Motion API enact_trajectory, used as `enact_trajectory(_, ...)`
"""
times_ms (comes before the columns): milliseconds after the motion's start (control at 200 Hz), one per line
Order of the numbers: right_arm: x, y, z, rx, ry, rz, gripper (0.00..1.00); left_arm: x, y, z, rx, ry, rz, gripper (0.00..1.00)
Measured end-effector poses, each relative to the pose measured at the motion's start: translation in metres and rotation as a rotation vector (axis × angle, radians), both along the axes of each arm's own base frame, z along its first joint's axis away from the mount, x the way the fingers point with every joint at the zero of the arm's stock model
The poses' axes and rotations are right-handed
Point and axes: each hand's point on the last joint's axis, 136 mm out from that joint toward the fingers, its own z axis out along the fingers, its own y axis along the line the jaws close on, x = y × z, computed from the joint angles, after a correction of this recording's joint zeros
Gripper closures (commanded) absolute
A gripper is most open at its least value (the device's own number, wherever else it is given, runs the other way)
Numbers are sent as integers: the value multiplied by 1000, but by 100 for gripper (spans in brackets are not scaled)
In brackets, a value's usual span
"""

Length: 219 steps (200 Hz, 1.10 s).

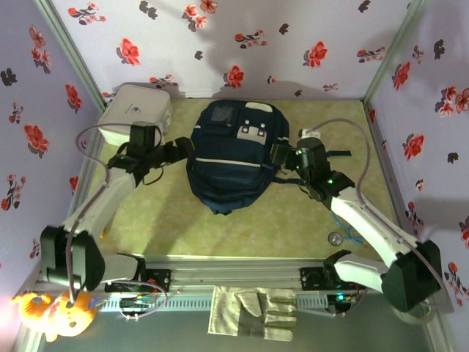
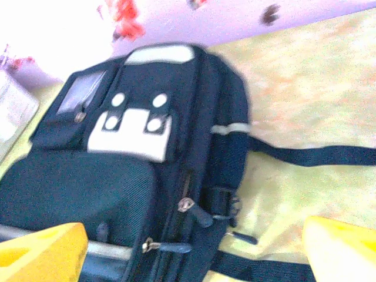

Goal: Pack books, pencil case, and school supplies into a backpack

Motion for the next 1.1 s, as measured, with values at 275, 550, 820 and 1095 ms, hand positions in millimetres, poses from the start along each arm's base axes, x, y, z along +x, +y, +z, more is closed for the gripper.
enact_trajectory(275, -14, -102, -31, -187, -49, -369, 1, -38, 105, -29, 287, -132, 372, 0)
enact_trajectory(550, -31, -182, -86, -331, 15, -650, 1, -66, 174, -77, 592, -236, 562, 0)
enact_trajectory(820, -15, -194, -99, -370, -12, -636, 1, -51, 190, -94, 668, -284, 561, 0)
enact_trajectory(1095, 11, -183, -129, -348, -23, -491, 1, -18, 161, -101, 644, -414, 337, 0)
